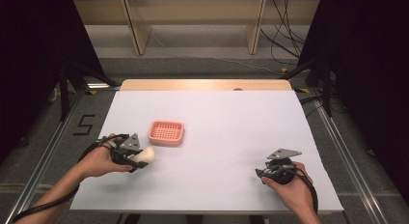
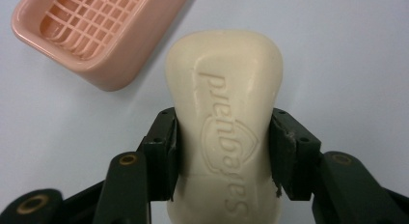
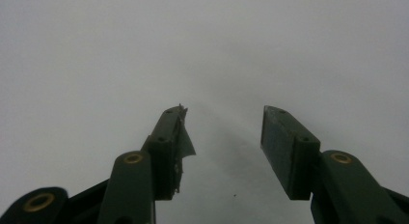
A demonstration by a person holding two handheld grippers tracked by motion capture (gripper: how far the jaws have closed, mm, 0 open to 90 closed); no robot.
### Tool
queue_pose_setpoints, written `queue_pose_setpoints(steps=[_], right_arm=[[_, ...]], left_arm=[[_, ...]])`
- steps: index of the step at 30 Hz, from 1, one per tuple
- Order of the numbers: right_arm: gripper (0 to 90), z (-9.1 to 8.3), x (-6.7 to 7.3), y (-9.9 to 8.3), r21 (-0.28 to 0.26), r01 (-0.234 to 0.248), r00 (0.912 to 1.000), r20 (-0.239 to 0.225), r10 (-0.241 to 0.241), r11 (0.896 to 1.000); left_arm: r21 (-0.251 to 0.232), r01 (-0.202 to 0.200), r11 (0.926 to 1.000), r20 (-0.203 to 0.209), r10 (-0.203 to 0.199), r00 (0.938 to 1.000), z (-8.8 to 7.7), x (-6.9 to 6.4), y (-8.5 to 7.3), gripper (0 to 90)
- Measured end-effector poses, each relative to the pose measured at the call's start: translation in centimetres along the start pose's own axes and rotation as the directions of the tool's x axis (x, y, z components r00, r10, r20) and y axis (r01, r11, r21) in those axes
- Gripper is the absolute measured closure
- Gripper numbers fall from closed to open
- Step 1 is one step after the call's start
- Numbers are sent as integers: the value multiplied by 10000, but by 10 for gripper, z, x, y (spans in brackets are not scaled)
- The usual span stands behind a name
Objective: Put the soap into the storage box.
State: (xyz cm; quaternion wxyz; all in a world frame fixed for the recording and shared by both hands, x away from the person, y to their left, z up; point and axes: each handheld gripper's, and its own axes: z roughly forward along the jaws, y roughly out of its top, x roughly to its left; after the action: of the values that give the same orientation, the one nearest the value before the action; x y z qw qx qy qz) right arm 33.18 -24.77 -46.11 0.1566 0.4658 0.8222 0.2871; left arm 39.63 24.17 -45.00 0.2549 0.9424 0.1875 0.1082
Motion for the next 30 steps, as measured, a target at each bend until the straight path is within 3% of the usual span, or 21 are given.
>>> queue_pose_setpoints(steps=[3, 8, 9, 10, 12, 24, 25, 30], right_arm=[[518, 0, 0, 0, 33, -6, 10000, -6, 6, 10000], [518, -1, 0, 0, -73, -38, 10000, 17, 39, 10000], [518, 0, -1, 0, -142, 102, 9999, 57, -101, 9998], [518, -1, 0, 0, -91, -67, 10000, 28, 67, 9999], [517, 0, -1, 0, -162, 109, 9999, 63, -108, 9998], [514, -2, 0, 0, -129, -64, 10000, 57, 65, 9999], [514, -2, 0, 0, -131, -42, 10000, 73, 43, 9999], [513, -2, 0, 0, -132, -51, 10000, 80, 52, 9999]], left_arm=[[26, -209, 9998, 40, 208, 9998, -1, 2, 1, 495], [-280, 76, 9996, -70, -78, 9999, -1, 2, 0, 495], [-268, -104, 9996, -116, 101, 9999, -2, 3, 1, 495], [-296, -116, 9995, -126, 112, 9999, -2, 3, 1, 495], [-379, 16, 9993, -164, -22, 9999, -3, 2, 1, 495], [-467, 62, 9989, -247, -74, 9997, -3, 6, 5, 495], [-445, -112, 9989, -234, 102, 9997, -3, 7, 6, 494], [-547, 50, 9985, -262, -64, 9996, -3, 7, 8, 495]])
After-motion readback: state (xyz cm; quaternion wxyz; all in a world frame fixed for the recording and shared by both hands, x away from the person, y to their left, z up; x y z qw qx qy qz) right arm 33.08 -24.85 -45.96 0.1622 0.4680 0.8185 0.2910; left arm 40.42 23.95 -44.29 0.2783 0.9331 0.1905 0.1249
